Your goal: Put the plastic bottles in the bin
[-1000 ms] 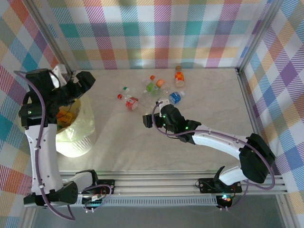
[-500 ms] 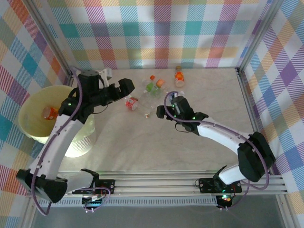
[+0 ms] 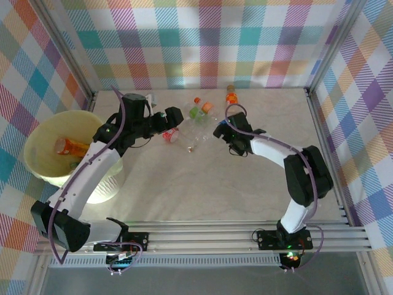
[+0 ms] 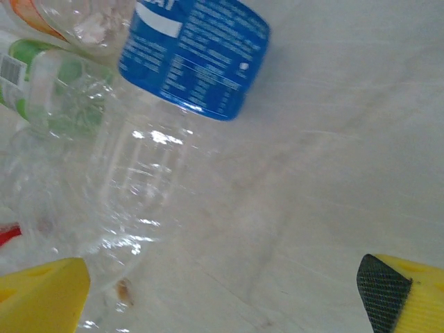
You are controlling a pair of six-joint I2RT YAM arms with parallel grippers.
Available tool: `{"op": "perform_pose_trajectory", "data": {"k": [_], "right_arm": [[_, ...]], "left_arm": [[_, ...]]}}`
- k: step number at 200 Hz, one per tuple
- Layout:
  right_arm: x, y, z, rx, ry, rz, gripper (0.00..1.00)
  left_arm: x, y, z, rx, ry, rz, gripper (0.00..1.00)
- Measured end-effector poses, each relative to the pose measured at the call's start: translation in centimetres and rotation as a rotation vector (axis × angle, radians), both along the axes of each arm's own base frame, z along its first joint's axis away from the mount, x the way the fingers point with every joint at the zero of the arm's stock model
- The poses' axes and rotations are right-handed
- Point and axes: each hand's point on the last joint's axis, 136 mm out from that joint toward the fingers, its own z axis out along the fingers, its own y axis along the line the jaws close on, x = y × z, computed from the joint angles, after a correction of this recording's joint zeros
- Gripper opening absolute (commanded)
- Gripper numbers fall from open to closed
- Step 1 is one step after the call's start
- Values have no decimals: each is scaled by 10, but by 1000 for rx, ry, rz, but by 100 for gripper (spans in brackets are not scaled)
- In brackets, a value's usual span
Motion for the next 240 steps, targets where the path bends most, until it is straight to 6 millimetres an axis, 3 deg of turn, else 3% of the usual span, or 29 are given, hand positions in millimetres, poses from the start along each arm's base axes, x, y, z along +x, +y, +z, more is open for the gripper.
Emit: {"op": "perform_pose_trajectory", "data": {"k": [39, 82, 113, 159, 203, 240], "right_arm": [[33, 16, 1, 26, 17, -47, 99], [54, 23, -16, -3, 90, -93, 99], [56, 24, -31, -43, 149, -96, 93], [55, 22, -39, -112, 181, -62, 75], [41, 13, -56, -158, 222, -50, 75], [43, 14, -56, -165, 212, -30, 69]], "left_arm": [[-4, 9, -13, 32, 11, 31, 100], [-7, 20, -6, 66, -33, 62, 100], [-8, 24, 1, 76, -60, 70, 100], [-8, 25, -4, 95, -58, 67, 100], [-5, 23, -11, 101, -39, 62, 100], [-4, 20, -15, 98, -25, 49, 100]]}}
